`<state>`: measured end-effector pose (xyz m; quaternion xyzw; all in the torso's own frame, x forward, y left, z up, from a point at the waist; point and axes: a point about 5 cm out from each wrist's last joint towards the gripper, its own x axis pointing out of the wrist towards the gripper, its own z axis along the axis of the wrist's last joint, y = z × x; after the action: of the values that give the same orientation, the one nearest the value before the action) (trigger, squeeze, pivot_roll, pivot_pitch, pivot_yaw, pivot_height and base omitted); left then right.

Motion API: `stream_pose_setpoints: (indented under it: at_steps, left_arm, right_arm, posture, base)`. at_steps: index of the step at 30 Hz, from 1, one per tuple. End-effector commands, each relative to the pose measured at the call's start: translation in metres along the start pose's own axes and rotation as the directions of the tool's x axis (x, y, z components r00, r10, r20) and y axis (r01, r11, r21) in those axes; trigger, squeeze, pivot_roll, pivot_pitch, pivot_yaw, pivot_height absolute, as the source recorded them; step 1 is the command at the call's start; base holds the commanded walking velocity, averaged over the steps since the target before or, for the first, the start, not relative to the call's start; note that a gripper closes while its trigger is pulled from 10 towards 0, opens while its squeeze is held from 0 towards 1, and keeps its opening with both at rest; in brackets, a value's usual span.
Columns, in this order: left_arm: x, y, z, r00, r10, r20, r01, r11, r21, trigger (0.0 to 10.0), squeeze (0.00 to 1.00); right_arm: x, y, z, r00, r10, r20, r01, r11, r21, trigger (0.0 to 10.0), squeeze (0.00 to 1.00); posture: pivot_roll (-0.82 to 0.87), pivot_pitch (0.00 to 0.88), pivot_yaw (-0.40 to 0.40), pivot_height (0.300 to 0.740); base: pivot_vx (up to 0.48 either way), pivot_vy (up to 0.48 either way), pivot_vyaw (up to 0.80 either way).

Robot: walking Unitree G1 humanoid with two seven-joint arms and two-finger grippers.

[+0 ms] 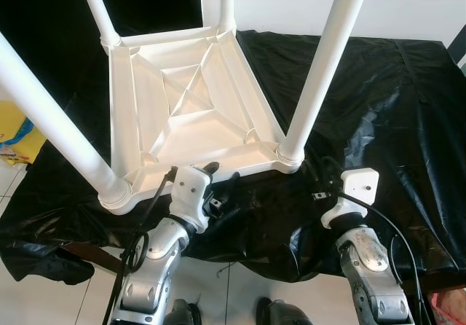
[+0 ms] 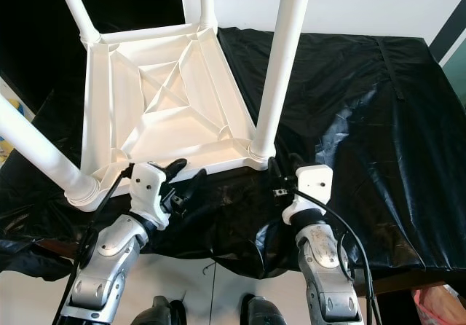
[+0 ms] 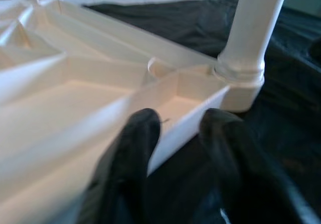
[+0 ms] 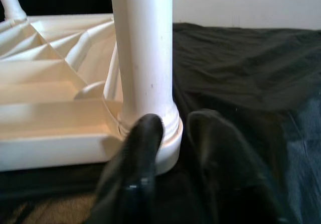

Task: Building children table

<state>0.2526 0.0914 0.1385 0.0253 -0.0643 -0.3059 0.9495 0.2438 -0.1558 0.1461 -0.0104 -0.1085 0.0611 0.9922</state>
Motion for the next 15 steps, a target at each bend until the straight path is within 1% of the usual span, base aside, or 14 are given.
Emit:
stream_pose_setpoints:
  at_steps: [1, 2, 3, 4, 7, 8, 9, 10, 11, 12, 14, 15]
  left_arm:
    - [-0.0023, 0.0030, -0.0057, 0.995, 0.099, -0.011, -0.099, 0.995, -0.003, 0.0, 0.00]
    - [-0.0020, 0.0011, -0.0058, 0.996, 0.085, -0.007, -0.085, 0.996, 0.001, 0.0, 0.00]
    - [-0.0015, 0.0002, -0.0061, 0.997, 0.083, -0.010, -0.083, 0.997, 0.006, 10.0, 0.00]
    - [-0.0009, -0.0002, -0.0066, 0.997, 0.080, -0.013, -0.080, 0.997, 0.006, 10.0, 0.00]
    - [-0.0005, 0.0000, -0.0082, 0.997, 0.080, -0.018, -0.080, 0.997, 0.007, 10.0, 0.00]
    - [-0.0006, 0.0001, -0.0086, 0.997, 0.079, -0.017, -0.079, 0.997, 0.003, 10.0, 0.11]
    - [-0.0006, 0.0001, -0.0086, 0.997, 0.079, -0.017, -0.079, 0.997, 0.003, 10.0, 0.11]
    - [-0.0007, 0.0002, -0.0088, 0.997, 0.078, -0.016, -0.078, 0.997, 0.001, 10.0, 0.32]
    - [-0.0007, 0.0002, -0.0088, 0.997, 0.078, -0.016, -0.078, 0.997, 0.001, 10.0, 0.32]
    - [-0.0007, -0.0005, -0.0091, 0.998, 0.065, -0.014, -0.065, 0.998, -0.005, 10.0, 1.00]
    - [-0.0012, -0.0013, -0.0098, 0.999, 0.049, -0.014, -0.049, 0.999, 0.009, 10.0, 1.00]
    - [-0.0014, -0.0031, -0.0100, 1.000, 0.024, -0.015, -0.024, 0.999, 0.041, 10.0, 1.00]
  right_arm:
    - [-0.0029, 0.0010, -0.0048, 1.000, 0.003, -0.016, -0.003, 1.000, 0.002, 0.0, 0.00]
    - [-0.0029, 0.0013, -0.0051, 1.000, 0.005, -0.017, -0.005, 1.000, 0.000, 0.0, 0.00]
    - [-0.0030, 0.0014, -0.0055, 1.000, 0.004, -0.018, -0.004, 1.000, -0.001, 10.0, 0.00]
    - [-0.0030, 0.0016, -0.0060, 1.000, 0.004, -0.018, -0.004, 1.000, 0.002, 10.0, 1.00]
    - [-0.0039, 0.0016, -0.0073, 1.000, 0.004, -0.018, -0.004, 1.000, 0.006, 10.0, 1.00]
    - [-0.0044, 0.0019, -0.0079, 1.000, 0.006, -0.019, -0.005, 1.000, 0.009, 10.0, 1.00]
    - [-0.0044, 0.0019, -0.0079, 1.000, 0.006, -0.019, -0.005, 1.000, 0.009, 10.0, 1.00]
    - [-0.0049, 0.0020, -0.0084, 1.000, 0.006, -0.019, -0.006, 1.000, 0.009, 10.0, 1.00]
    - [-0.0049, 0.0020, -0.0084, 1.000, 0.006, -0.019, -0.006, 1.000, 0.009, 10.0, 1.00]
    - [-0.0054, 0.0021, -0.0092, 1.000, 0.007, -0.019, -0.006, 1.000, 0.010, 10.0, 1.00]
    - [-0.0061, 0.0023, -0.0102, 1.000, 0.007, -0.019, -0.007, 1.000, 0.010, 10.0, 1.00]
    - [-0.0061, 0.0023, -0.0106, 1.000, 0.009, -0.018, -0.009, 1.000, 0.004, 10.0, 1.00]
  posture:
    - [-0.10, 0.149, 0.024, 0.740]
    - [-0.10, 0.148, 0.024, 0.740]
    - [-0.10, 0.147, 0.025, 0.740]
    - [-0.10, 0.147, 0.025, 0.740]
    - [-0.10, 0.146, 0.026, 0.740]
    - [-0.10, 0.146, 0.026, 0.740]
    - [-0.10, 0.146, 0.026, 0.740]
    - [-0.10, 0.146, 0.027, 0.740]
    - [-0.10, 0.146, 0.027, 0.740]
    - [-0.10, 0.145, 0.026, 0.740]
    - [-0.10, 0.144, 0.027, 0.740]
    - [-0.10, 0.145, 0.026, 0.740]
  base:
    - [0.000, 0.000, 0.00]
    - [0.000, 0.000, 0.00]
    - [0.000, 0.000, 0.00]
    - [0.000, 0.000, 0.00]
    - [0.000, 0.000, 0.00]
    - [0.000, 0.000, 0.00]
    - [0.000, 0.000, 0.00]
    - [0.000, 0.000, 0.00]
    - [0.000, 0.000, 0.00]
    - [0.000, 0.000, 0.00]
    - [0.000, 0.000, 0.00]
    - [0.000, 0.000, 0.00]
